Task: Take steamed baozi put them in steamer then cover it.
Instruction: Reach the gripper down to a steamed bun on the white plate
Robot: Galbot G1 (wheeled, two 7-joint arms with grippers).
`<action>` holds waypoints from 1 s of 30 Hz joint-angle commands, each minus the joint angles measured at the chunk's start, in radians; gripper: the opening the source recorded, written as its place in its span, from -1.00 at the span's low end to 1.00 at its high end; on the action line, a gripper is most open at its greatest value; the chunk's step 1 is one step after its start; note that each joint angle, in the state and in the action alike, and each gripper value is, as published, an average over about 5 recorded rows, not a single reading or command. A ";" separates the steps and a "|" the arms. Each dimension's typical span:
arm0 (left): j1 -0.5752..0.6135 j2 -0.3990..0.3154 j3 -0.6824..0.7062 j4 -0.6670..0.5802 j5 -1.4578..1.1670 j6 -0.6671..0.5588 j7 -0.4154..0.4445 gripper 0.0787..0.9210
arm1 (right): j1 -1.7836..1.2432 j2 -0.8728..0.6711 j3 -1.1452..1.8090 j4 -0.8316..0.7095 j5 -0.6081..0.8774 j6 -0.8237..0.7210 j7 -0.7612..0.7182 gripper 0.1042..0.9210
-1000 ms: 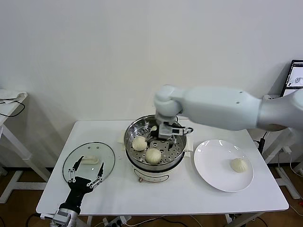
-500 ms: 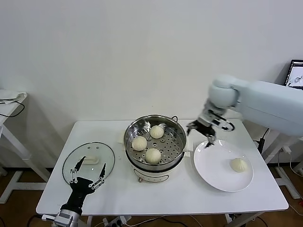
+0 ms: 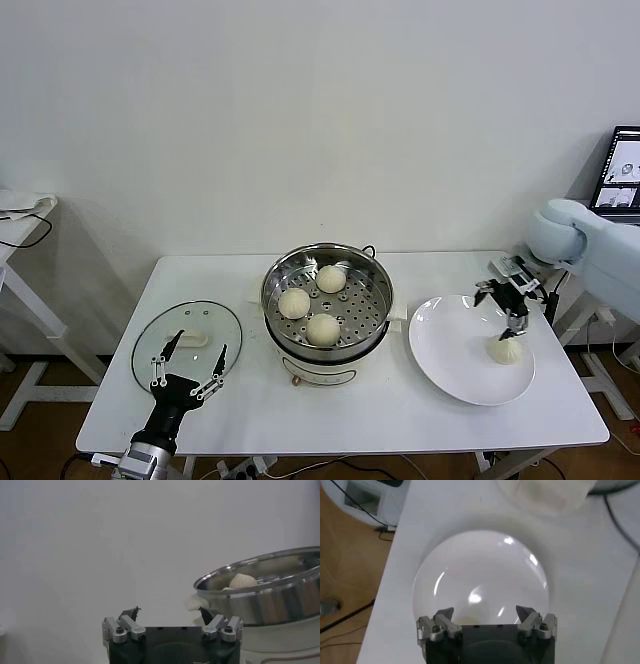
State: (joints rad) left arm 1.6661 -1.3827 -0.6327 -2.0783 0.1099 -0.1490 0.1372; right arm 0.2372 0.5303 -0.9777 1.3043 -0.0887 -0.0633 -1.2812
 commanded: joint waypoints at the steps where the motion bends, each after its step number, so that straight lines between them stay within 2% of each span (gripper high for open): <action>1: 0.000 -0.001 0.002 0.002 0.003 0.002 -0.001 0.77 | -0.285 -0.017 0.283 -0.117 -0.138 -0.036 0.007 0.76; 16: -0.002 -0.005 -0.002 0.018 0.004 -0.002 0.000 0.77 | -0.368 0.107 0.414 -0.251 -0.226 -0.017 0.035 0.76; 30: -0.004 -0.005 -0.003 0.023 0.005 -0.001 0.000 0.77 | -0.406 0.147 0.463 -0.281 -0.279 0.000 0.030 0.76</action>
State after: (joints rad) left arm 1.6610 -1.3878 -0.6353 -2.0569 0.1144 -0.1499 0.1374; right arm -0.1382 0.6581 -0.5553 1.0469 -0.3364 -0.0644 -1.2524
